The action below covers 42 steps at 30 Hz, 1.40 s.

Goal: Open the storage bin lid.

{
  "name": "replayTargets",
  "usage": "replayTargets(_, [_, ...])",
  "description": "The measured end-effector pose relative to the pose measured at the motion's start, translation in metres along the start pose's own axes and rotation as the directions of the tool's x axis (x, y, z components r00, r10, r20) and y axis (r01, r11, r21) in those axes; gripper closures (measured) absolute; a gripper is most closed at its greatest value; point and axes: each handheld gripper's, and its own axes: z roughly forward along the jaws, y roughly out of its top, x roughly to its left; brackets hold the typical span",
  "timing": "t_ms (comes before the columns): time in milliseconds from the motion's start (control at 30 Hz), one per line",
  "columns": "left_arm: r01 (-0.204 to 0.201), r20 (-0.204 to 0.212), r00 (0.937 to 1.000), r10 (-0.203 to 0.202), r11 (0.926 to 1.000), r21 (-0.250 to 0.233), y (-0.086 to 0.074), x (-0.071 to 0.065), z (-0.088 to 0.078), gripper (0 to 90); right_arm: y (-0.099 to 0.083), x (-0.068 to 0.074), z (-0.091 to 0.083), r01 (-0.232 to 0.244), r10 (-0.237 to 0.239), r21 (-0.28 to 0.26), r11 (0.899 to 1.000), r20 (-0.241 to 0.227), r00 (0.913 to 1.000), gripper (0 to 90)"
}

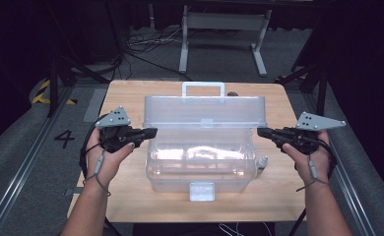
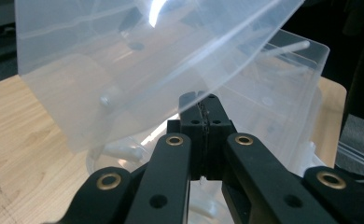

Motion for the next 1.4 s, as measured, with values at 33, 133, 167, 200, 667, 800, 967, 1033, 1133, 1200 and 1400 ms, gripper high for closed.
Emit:
replayTargets(33, [0.005, -0.002, 1.0000, -0.005, 1.0000, -0.008, 0.000, 0.001, 0.000, 89.6, 0.000, 0.000, 0.000, -0.001, 0.001, -0.002, 1.000, -0.002, 1.0000, 90.0])
replayTargets(133, [0.011, -0.006, 0.9999, -0.011, 0.9997, -0.023, 0.001, 0.002, 0.002, 89.6, 0.001, -0.001, 0.001, 0.000, 0.000, -0.004, 1.000, 0.000, 1.0000, 90.0])
replayTargets(167, [0.010, -0.011, 0.9999, -0.010, 0.9997, -0.025, 0.002, 0.002, 0.002, 89.6, 0.002, -0.001, 0.001, 0.000, 0.000, -0.004, 1.000, 0.000, 1.0000, 90.0])
replayTargets(200, [0.011, -0.014, 0.9998, -0.011, 0.9995, -0.029, 0.003, 0.002, 0.003, 89.6, 0.002, -0.001, 0.002, 0.000, 0.000, -0.007, 1.000, 0.002, 1.0000, 90.0])
replayTargets(667, [0.003, -0.058, 0.9983, -0.005, 0.9990, -0.045, 0.016, 0.011, 0.007, 89.6, 0.010, -0.006, 0.007, -0.004, 0.004, -0.027, 1.000, 0.017, 0.9999, 90.0])
replayTargets(800, [0.001, -0.063, 0.9980, -0.003, 0.9990, -0.045, 0.021, 0.016, 0.008, 89.6, 0.013, -0.004, 0.004, 0.007, -0.007, -0.025, 1.000, 0.029, 0.9995, 90.0])
replayTargets(967, [-0.004, -0.068, 0.9977, 0.001, 0.9993, -0.038, 0.027, 0.020, 0.010, 89.6, 0.013, -0.003, -0.001, 0.018, -0.017, -0.021, 1.000, 0.056, 0.9983, 90.0])
replayTargets(1033, [-0.002, -0.066, 0.9978, -0.001, 0.9992, -0.041, 0.029, 0.022, 0.011, 89.6, 0.013, -0.004, -0.006, 0.017, -0.015, -0.026, 1.000, 0.081, 0.9966, 90.0])
replayTargets(1133, [-0.001, -0.066, 0.9978, -0.002, 0.9992, -0.041, 0.032, 0.024, 0.012, 89.6, 0.013, -0.007, -0.009, 0.014, -0.011, -0.026, 1.000, 0.110, 0.9939, 88.6])
replayTargets(1200, [-0.001, -0.064, 0.9979, -0.002, 0.9991, -0.043, 0.034, 0.026, 0.013, 89.6, 0.013, -0.008, -0.010, 0.014, -0.011, -0.021, 1.000, 0.132, 0.9912, 87.3])
replayTargets(1400, [0.004, -0.058, 0.9983, -0.007, 0.9985, -0.054, 0.036, 0.030, 0.015, 89.6, 0.013, -0.008, -0.011, 0.011, -0.006, -0.024, 1.000, 0.182, 0.9834, 81.5])
